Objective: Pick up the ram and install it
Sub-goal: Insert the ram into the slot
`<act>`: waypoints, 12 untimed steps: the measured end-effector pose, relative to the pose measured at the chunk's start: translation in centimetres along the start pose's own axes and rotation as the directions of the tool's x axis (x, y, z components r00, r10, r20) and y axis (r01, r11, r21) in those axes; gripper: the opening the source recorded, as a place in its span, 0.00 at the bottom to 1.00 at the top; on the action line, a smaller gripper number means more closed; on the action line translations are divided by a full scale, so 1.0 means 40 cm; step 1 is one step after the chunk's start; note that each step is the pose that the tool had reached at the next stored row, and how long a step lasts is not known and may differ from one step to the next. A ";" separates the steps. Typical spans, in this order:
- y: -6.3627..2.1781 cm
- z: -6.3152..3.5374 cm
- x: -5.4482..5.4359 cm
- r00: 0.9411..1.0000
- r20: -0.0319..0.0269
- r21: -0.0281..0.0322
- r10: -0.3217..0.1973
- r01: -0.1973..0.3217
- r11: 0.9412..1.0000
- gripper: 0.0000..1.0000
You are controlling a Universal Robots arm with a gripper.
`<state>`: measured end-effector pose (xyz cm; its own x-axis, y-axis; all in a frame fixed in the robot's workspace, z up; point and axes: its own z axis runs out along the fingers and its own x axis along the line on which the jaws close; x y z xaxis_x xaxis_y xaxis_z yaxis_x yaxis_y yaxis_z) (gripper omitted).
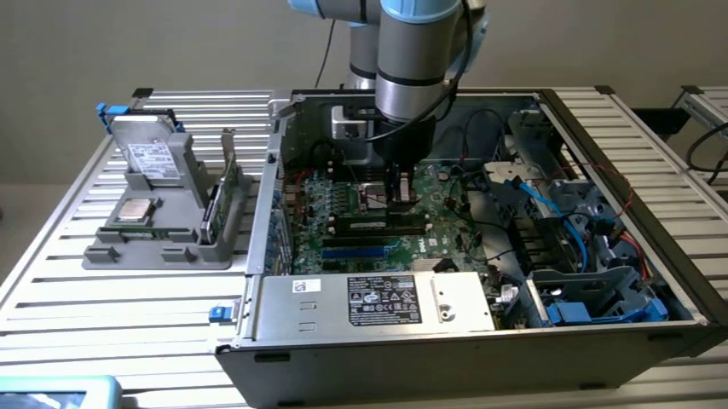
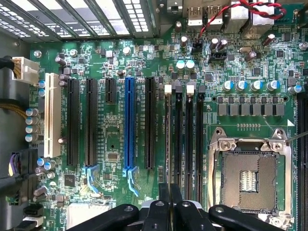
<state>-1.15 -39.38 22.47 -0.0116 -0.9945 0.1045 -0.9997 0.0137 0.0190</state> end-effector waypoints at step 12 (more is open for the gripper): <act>0.001 0.002 0.000 1.000 0.000 0.000 0.000 0.000 1.000 0.20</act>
<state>-1.19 -39.38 22.41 -0.0118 -0.9944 0.1046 -0.9997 0.0139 0.0191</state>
